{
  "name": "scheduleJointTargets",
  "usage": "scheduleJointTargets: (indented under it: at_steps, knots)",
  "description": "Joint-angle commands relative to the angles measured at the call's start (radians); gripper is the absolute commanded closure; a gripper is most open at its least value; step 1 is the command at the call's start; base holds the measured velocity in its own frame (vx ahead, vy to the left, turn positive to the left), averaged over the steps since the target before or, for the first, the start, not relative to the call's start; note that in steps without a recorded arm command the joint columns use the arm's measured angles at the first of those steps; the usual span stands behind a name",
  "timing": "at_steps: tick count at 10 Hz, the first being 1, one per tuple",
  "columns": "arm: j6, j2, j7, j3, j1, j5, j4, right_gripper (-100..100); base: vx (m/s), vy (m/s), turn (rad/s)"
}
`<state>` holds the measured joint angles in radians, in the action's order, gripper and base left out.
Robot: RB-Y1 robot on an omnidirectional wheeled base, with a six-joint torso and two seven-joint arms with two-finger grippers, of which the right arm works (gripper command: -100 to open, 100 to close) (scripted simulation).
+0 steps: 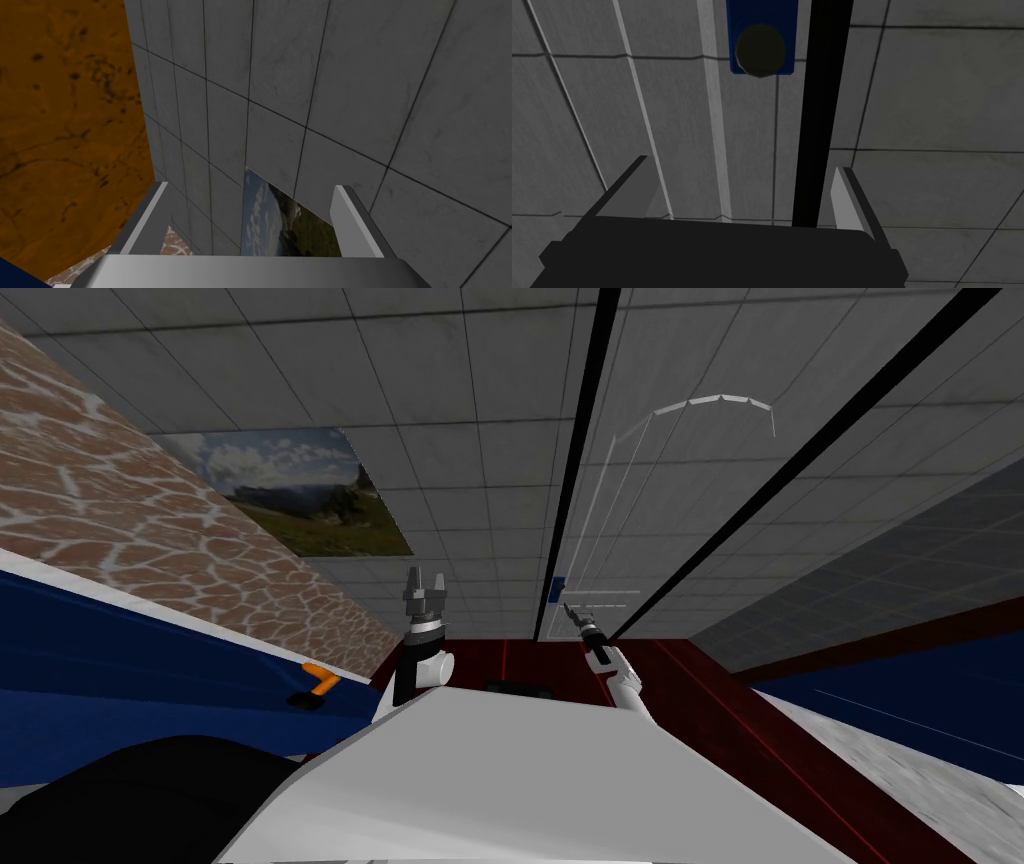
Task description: Pull the door open
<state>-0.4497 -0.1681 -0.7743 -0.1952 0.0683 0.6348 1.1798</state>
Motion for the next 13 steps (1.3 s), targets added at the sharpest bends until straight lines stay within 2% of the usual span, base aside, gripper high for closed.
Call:
scheduleJointTargets:
  at_steps: [1,2,4,11,12,13]
  knots:
    - [-0.002,-0.004,-0.016,-0.008,0.014,0.015,-0.032,-100,0.118,0.029,-0.005]
    - [-0.001,-0.005,-0.025,-0.011,0.022,0.024,-0.049,-100,0.114,0.042,-0.006]
    - [-0.009,-0.01,-0.023,-0.019,0.024,0.015,-0.056,-100,0.086,0.02,0.018]
    - [-0.02,-0.035,-0.022,-0.053,0.028,-0.001,-0.085,-100,0.206,0.032,0.054]
    - [-0.016,-0.034,-0.019,-0.048,0.028,0.001,-0.08,-100,0.09,0.009,0.004]
    - [-0.016,-0.034,-0.019,-0.048,0.028,0.001,-0.08,100,-0.022,0.0,-0.022]
